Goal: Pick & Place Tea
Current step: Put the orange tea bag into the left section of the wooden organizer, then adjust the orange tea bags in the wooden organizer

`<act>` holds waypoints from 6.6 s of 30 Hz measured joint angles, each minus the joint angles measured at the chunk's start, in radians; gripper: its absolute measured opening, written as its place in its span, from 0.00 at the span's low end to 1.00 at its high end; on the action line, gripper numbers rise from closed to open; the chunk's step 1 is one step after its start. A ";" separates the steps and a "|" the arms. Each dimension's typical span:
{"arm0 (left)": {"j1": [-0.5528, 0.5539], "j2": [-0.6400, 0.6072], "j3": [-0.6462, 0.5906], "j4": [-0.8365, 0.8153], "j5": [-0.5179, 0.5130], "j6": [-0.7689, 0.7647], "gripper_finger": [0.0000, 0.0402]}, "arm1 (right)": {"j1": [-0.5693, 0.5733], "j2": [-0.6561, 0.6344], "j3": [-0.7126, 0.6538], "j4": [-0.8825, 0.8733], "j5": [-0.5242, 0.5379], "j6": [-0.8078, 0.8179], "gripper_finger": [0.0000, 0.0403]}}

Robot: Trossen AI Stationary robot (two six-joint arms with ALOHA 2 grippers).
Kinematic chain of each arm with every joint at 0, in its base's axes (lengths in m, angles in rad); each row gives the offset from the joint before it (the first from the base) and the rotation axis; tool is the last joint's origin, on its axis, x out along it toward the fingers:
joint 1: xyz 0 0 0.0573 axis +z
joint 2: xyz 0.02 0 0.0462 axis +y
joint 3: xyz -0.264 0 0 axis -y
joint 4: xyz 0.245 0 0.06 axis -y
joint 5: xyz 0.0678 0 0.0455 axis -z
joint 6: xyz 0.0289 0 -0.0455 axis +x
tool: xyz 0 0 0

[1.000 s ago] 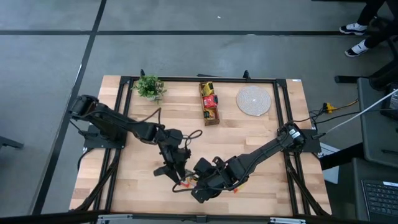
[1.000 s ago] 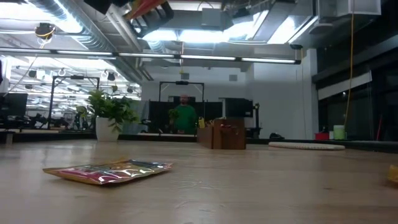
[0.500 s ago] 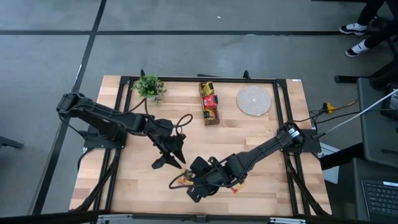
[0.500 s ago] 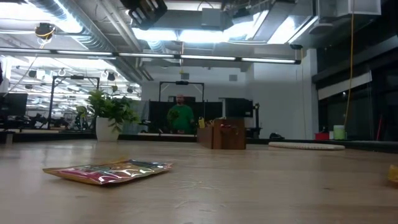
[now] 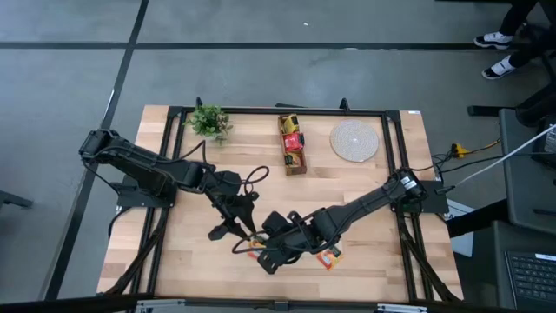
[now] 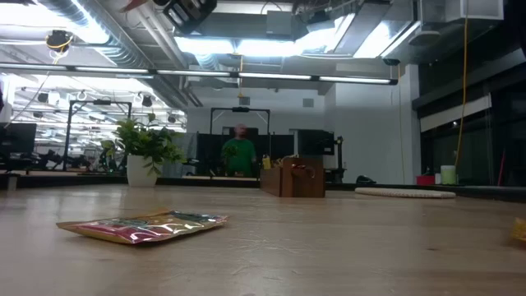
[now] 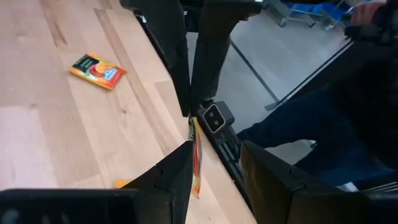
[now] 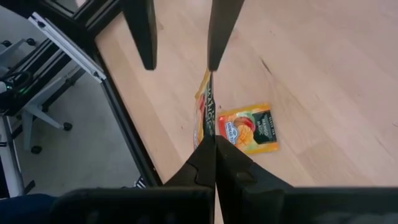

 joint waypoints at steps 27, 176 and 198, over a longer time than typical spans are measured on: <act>0.003 0.001 0.000 -0.117 -0.115 0.079 0.32 | -0.015 0.000 0.000 0.047 -0.025 -0.034 0.00; 0.285 0.452 0.000 0.415 -1.038 -1.101 0.24 | 0.068 -0.119 0.254 -0.620 0.394 0.057 0.20; 0.392 0.452 0.000 0.478 -0.701 -0.960 0.24 | 0.068 -0.119 0.254 -0.619 0.385 0.057 0.20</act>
